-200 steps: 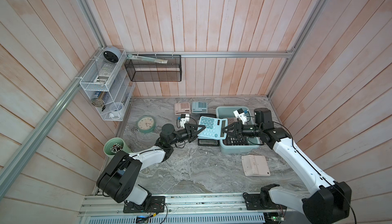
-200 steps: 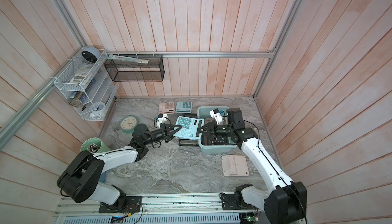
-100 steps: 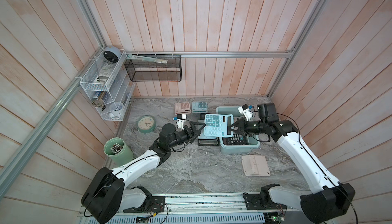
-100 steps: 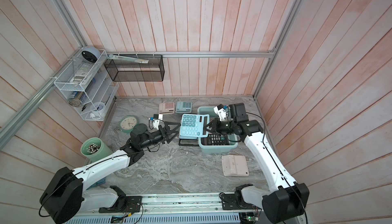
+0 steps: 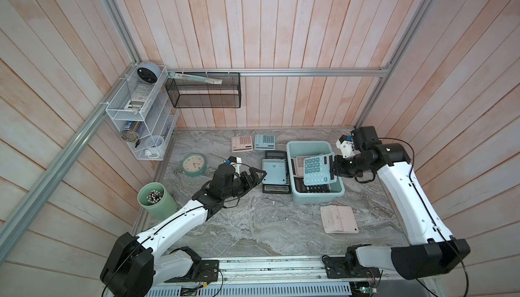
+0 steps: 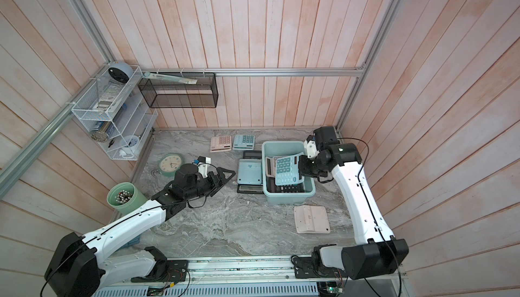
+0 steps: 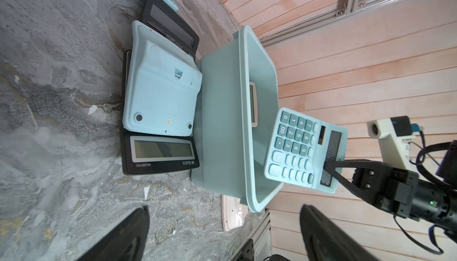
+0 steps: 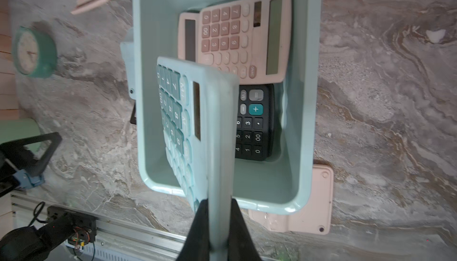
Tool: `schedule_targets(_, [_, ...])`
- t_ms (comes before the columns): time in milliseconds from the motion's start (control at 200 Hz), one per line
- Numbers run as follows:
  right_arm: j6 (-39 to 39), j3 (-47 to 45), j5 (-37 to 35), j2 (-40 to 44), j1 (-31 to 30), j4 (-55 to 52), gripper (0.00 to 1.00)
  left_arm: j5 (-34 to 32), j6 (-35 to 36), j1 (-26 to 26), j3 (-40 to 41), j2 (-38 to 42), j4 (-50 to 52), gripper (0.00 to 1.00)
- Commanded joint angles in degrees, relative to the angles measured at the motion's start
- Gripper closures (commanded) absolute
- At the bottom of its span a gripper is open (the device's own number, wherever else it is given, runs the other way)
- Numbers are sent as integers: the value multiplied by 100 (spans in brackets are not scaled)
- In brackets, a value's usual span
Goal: Put the calculator in the storage box
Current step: Place the calculator in the storage box.
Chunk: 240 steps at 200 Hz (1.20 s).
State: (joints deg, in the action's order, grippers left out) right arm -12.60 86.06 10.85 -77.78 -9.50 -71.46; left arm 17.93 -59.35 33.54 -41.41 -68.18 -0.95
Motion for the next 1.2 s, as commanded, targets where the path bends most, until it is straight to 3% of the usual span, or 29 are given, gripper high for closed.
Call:
schedule_targets(0, [214, 229, -518, -252, 0, -540, 100, -137, 282, -17, -258, 46, 265, 0])
schedule_targets(360, [223, 318, -465, -1307, -317, -806, 100, -107, 424, -84, -300, -24, 437, 0])
schedule_targets(780, [118, 315, -1446, -2100, -453, -1086, 100, 15, 442, -181, -232, -9, 448, 0])
schedule_targets(875, [122, 300, -1730, -2103, -457, -1124, 88, 17, 451, -207, -234, 11, 470, 0])
schedule_targets(1195, [130, 213, -2317, -1832, -458, -1088, 71, 96, 443, -243, -247, -19, 471, 0])
